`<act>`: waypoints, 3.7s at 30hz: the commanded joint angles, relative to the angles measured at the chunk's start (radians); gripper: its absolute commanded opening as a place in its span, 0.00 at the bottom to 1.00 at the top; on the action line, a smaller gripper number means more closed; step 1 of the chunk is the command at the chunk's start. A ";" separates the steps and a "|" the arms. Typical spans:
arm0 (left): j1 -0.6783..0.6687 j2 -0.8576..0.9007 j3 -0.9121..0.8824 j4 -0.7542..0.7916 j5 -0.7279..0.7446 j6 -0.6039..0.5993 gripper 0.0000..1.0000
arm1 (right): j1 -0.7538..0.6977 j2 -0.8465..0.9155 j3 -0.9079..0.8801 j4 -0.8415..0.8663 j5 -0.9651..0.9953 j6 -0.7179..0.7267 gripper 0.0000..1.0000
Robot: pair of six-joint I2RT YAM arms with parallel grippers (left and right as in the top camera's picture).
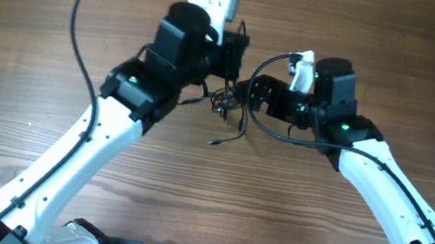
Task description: Untangle cables
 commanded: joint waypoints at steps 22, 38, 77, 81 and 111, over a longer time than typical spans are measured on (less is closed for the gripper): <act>0.342 -0.114 0.004 0.144 0.035 -0.584 0.04 | 0.306 0.108 0.007 0.172 0.075 0.026 1.00; 0.212 -0.117 0.005 0.195 0.088 -0.676 0.04 | 0.422 0.137 0.007 0.299 0.806 0.242 0.12; 0.380 0.064 0.004 -0.302 0.282 -0.153 1.00 | 0.180 -0.095 0.007 0.152 0.027 0.056 0.04; 0.415 0.052 0.004 -0.386 0.451 0.220 0.77 | 0.148 -0.095 0.007 0.103 0.021 0.056 0.04; 0.250 0.163 0.002 -0.615 0.492 0.742 0.35 | 0.004 -0.095 0.007 0.055 -0.343 0.003 0.04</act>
